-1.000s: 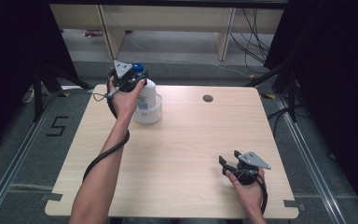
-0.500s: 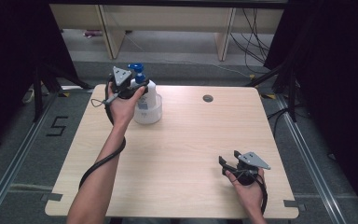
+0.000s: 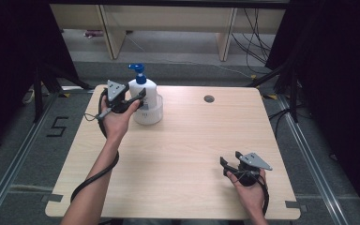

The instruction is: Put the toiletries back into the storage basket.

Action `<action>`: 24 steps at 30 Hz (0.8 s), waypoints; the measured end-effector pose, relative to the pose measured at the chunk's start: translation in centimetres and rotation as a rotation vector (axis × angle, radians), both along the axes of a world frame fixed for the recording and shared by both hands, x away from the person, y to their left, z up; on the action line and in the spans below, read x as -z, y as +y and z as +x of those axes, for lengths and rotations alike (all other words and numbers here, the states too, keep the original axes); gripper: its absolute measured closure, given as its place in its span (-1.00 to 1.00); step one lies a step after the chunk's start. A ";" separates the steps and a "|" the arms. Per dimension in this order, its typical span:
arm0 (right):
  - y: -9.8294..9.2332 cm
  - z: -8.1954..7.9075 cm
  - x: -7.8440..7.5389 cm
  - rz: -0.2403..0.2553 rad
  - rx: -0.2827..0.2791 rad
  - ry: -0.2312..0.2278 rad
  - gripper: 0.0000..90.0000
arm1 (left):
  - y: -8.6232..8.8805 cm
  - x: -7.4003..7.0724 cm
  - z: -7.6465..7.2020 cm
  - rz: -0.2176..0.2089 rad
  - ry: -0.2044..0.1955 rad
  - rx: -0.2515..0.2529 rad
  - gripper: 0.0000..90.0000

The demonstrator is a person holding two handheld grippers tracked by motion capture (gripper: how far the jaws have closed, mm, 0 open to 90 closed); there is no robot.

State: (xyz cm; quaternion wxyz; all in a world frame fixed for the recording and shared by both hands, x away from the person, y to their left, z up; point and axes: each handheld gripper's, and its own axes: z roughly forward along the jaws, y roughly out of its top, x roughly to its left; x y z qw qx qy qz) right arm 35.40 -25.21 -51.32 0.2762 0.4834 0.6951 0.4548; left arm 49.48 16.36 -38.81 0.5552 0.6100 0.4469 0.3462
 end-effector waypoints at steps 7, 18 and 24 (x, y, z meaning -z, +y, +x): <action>0.1 0.0 0.0 0.005 0.003 -0.001 -0.31 | 1.1 1.3 -2.0 0.026 0.009 0.043 -0.32; 0.2 -0.1 0.0 0.018 0.004 0.018 -0.31 | 3.5 5.6 -5.9 0.033 0.044 0.062 -0.31; 0.2 -0.1 0.0 0.012 0.002 0.016 -0.31 | 4.3 7.5 -7.6 0.076 0.069 0.073 -0.31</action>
